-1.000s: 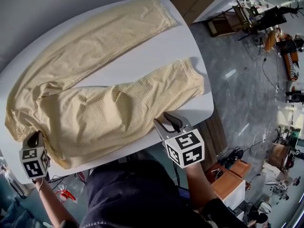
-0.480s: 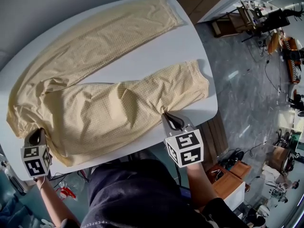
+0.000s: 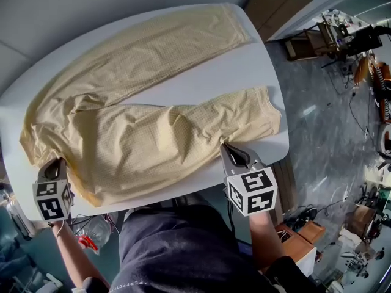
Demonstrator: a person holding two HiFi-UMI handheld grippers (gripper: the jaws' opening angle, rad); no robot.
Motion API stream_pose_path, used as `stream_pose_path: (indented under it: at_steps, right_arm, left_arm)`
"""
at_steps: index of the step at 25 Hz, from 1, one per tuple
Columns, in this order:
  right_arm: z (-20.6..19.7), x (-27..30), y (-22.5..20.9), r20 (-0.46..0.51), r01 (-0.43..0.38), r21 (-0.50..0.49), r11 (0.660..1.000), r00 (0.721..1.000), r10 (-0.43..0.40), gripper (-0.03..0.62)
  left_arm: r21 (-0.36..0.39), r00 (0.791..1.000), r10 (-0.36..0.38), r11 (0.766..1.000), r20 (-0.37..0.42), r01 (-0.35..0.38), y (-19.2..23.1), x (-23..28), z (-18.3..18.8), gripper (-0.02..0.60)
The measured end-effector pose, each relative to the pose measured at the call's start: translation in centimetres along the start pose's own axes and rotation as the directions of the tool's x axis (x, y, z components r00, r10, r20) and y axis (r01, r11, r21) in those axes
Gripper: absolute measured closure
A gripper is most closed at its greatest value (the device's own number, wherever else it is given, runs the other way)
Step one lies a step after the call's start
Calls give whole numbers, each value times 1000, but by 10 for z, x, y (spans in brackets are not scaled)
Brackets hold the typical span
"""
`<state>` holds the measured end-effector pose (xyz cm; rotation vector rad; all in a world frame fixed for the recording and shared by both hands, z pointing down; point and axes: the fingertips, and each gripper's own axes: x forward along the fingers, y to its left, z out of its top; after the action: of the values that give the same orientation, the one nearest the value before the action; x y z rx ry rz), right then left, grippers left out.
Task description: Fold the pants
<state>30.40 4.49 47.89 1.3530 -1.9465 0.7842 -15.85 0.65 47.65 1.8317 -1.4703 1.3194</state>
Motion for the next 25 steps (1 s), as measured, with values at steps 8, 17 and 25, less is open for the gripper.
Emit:
stream_pose_path:
  at_steps: [8, 17, 25]
  right_arm:
    - [37, -11, -2, 104, -78, 16, 997, 992, 76, 582]
    - [88, -9, 0, 176, -77, -52, 996, 981, 85, 582]
    - [141, 1, 5, 204, 13, -65, 998, 979, 0, 582]
  left_arm:
    - [-78, 996, 82, 994, 33, -79, 9, -26, -8, 561]
    - [-139, 982, 187, 973, 19, -182, 42, -56, -36, 561]
    - [-196, 979, 197, 963, 46, -185, 93, -65, -38, 561]
